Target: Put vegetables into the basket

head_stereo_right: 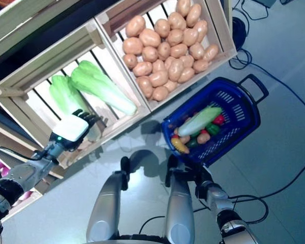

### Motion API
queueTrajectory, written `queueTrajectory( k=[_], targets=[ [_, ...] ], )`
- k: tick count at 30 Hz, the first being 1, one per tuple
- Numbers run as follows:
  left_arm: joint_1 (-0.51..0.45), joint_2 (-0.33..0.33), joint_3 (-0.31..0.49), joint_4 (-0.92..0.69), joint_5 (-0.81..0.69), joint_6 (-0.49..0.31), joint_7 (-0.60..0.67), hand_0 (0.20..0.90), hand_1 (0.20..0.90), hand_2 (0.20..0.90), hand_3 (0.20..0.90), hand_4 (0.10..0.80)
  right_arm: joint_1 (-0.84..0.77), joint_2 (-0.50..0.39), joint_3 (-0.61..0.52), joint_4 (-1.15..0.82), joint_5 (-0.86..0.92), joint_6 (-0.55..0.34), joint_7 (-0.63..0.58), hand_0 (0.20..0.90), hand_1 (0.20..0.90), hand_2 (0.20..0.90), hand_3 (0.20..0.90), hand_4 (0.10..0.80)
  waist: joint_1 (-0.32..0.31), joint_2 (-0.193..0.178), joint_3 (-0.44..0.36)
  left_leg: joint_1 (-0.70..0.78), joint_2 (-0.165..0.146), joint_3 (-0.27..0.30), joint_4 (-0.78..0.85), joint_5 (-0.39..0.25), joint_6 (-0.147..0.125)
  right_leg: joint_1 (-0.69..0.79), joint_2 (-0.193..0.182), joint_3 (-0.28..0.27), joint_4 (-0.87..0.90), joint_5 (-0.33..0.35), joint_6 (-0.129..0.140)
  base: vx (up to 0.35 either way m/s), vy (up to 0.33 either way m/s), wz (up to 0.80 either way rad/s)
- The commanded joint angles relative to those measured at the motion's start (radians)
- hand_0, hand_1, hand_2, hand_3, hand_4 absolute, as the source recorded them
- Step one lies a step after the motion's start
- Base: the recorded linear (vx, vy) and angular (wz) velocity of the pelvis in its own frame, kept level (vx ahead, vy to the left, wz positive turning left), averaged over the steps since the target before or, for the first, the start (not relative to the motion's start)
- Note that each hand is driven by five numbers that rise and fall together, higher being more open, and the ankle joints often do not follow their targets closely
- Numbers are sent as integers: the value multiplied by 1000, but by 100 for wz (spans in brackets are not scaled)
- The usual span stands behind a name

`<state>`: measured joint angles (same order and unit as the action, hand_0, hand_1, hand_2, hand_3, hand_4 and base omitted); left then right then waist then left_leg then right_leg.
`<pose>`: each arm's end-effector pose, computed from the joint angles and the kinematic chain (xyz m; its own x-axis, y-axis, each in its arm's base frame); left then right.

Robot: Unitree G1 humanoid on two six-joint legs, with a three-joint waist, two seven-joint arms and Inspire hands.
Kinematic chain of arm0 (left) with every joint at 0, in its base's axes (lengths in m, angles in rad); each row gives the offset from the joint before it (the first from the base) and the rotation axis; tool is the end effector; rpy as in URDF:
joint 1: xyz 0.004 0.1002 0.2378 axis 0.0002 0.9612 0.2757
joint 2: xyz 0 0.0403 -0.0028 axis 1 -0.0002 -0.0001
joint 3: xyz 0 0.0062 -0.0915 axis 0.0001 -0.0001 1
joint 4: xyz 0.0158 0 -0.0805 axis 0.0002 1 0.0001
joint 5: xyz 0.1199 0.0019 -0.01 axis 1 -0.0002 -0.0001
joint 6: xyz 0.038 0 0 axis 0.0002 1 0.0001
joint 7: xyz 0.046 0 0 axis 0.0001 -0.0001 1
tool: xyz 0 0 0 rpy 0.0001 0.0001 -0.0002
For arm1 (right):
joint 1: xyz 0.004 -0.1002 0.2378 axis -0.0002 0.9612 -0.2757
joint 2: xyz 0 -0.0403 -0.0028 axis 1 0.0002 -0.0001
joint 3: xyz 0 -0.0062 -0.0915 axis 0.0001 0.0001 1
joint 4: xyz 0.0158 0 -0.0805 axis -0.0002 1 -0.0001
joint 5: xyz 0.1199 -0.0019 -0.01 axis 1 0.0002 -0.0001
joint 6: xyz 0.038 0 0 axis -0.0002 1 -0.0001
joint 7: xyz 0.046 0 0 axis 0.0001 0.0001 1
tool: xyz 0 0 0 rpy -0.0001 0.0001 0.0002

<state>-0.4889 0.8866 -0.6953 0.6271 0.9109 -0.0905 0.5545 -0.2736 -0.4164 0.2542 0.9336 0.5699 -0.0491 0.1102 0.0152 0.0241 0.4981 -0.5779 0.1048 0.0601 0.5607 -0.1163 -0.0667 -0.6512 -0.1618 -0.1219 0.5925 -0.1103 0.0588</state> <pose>0.2730 0.2751 0.0601 0.9546 -0.2939 0.0490 -0.1587 -0.3624 0.9184 0.2222 -0.2436 -0.0404 0.8157 -0.0304 -0.5777 0.0589 0.9978 0.0306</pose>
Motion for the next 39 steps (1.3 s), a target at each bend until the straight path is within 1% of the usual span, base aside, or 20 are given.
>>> queueTrajectory(
  k=[1,3,5,9,10,11,12,13,15,16,17,19,21,25,29,31,32,34,36,39],
  targets=[
    [2,43,73,-70,31,67,88,900,900,900,900,800,57,-52,7,-114,82,-38,-24,900,900,900,900,800,-6,-1,-44,-102,-32,14,38,81,48,53,13,-23,35,-11,-54,-26,46,1],
    [-4,45,71,-67,37,59,91,900,900,900,900,800,60,-52,7,-137,83,-37,-30,900,900,900,900,800,-10,-1,-44,-114,-30,18,55,75,50,38,11,-22,53,-15,-56,-28,49,1],
    [-5,56,79,-80,34,73,99,900,900,900,900,800,64,-55,5,-179,101,-30,-45,900,900,900,900,800,-12,0,-42,-138,-30,20,84,64,55,8,9,-20,84,-21,-59,-36,38,-4],
    [0,68,95,-69,55,69,89,900,900,900,900,800,72,-56,-2,-219,109,-26,-56,900,900,900,900,800,-15,1,-40,-162,-29,22,108,55,59,-29,9,-16,124,-27,-60,-25,21,0],
    [6,69,96,-69,54,75,88,900,900,900,900,800,75,-57,-3,-225,114,-25,-58,900,900,900,900,800,-15,0,-41,-158,-32,15,127,23,51,-25,8,-9,143,-55,-51,34,7,2],
    [11,72,100,-71,50,80,80,900,900,900,900,800,77,-57,-5,-228,119,-27,-60,900,900,900,900,800,-14,-1,-39,-164,-33,16,136,19,53,-30,7,-9,152,-58,-52,0,0,0],
    [11,72,101,-69,52,78,76,900,900,900,900,800,76,-57,-6,-228,118,-30,-60,900,900,900,900,800,-14,0,-37,-175,-29,22,129,46,61,-42,7,-16,145,-35,-61,-42,1,-2],
    [21,71,99,-67,74,73,66,900,900,900,900,800,77,-57,-9,-225,117,-37,-59,900,900,900,900,800,-13,-1,-35,-173,-30,19,149,11,56,-41,5,-10,165,-62,-53,-48,11,-1],
    [43,72,104,-74,75,109,68,900,900,900,900,800,76,-62,-12,-234,128,-41,-57,900,900,900,900,800,-12,0,-32,-179,-31,19,157,8,58,-51,5,-10,179,-66,-54,0,0,0],
    [46,72,105,-75,76,111,69,900,900,900,900,800,76,-63,-12,-236,129,-40,-58,900,900,900,900,800,-12,0,-32,-180,-31,20,158,7,58,-52,5,-10,180,-67,-54,0,0,0],
    [58,73,113,-75,81,132,89,900,900,900,900,800,77,-66,-15,-248,141,-45,-60,900,900,900,900,800,-11,0,-31,-186,-31,22,170,0,60,-61,3,-9,196,-71,-53,-29,29,-4],
    [63,73,119,-71,80,142,109,900,900,900,900,800,77,-68,-16,-253,146,-50,-61,900,900,900,900,800,-11,2,-30,-193,-32,23,180,-5,63,-70,2,-9,209,-75,-54,-31,35,-7],
    [57,67,123,-63,74,155,140,900,900,900,900,800,79,-69,-18,-269,152,-54,-74,900,900,900,900,800,-13,3,-31,-208,-34,25,200,-16,67,-90,1,-5,230,-80,-55,-22,49,-5],
    [36,56,116,-61,108,175,126,900,900,900,900,800,85,-65,-25,-297,151,-53,-86,900,900,900,900,800,-20,0,-29,-223,-35,26,215,-24,69,-111,1,-3,251,-83,-55,-4,48,-2],
    [10,67,109,-41,121,182,123,900,900,900,900,800,86,-75,-26,-316,165,-57,-102,900,900,900,900,800,-25,-1,-27,-248,-30,28,225,-23,72,-143,-3,-3,273,-84,-55,-29,35,-6],
    [3,75,110,-36,157,171,108,900,900,900,900,800,94,-78,-34,-320,164,-63,-99,900,900,900,900,800,-29,-1,-24,-260,-31,28,238,-28,73,-158,-4,-2,286,-85,-53,-7,44,-1],
    [6,77,110,-38,169,178,107,900,900,900,900,800,97,-79,-35,-324,162,-65,-97,900,900,900,900,800,-31,-1,-22,-264,-30,28,243,-29,72,-162,-5,-2,289,-84,-53,2,47,0],
    [14,84,118,-45,157,218,118,900,900,900,900,800,102,-86,-39,-339,165,-58,-98,900,900,900,900,800,-33,-4,-20,-273,-27,29,248,-28,73,-173,-6,-1,298,-83,-53,-1,38,-3],
    [8,89,122,-39,160,218,132,900,900,900,900,800,104,-90,-41,-338,170,-63,-95,900,900,900,900,800,-35,-5,-19,-282,-24,30,251,-27,74,-183,-7,-1,305,-82,-53,-23,34,-2],
    [-5,90,121,-31,136,241,142,900,900,900,900,800,105,-95,-47,-338,173,-67,-88,900,900,900,900,800,-37,-6,-18,-297,-26,29,257,-27,75,-201,-5,0,315,-81,-53,-10,12,0]
  ],
)
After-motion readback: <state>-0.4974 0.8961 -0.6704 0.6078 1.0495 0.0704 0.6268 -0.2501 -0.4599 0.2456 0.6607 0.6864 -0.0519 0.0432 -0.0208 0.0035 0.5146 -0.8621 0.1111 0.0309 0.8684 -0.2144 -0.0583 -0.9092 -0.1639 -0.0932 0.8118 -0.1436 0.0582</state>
